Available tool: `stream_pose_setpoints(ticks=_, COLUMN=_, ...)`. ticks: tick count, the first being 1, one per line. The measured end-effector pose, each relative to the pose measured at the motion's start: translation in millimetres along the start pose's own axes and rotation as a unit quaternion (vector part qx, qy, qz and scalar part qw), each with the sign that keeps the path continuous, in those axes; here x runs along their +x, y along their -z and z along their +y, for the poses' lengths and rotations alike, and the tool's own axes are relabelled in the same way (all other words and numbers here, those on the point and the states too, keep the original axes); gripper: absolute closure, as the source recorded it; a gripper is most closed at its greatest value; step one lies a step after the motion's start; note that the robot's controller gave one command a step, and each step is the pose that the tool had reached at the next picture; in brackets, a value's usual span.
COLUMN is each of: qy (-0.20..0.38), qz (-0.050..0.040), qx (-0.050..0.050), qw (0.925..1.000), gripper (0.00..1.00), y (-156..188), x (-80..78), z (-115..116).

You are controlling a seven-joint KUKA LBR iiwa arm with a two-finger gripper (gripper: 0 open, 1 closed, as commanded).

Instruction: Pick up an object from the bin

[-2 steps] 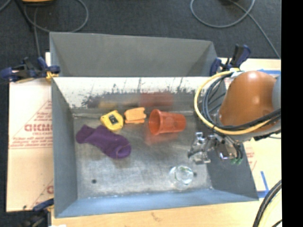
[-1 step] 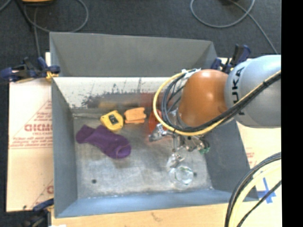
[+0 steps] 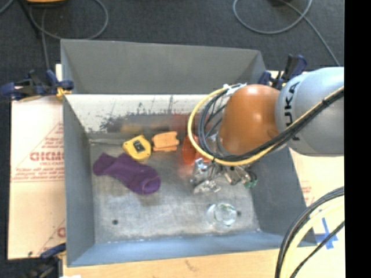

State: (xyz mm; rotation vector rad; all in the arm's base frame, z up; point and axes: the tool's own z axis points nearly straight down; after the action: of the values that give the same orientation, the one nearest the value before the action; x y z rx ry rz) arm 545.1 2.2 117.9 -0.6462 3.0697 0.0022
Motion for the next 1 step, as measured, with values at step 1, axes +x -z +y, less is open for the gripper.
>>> stream_pose_setpoints(ticks=1, qy=0.0, qz=0.0, qx=0.0, qw=1.0, gripper=1.0, y=0.0, x=0.0, z=-0.1)
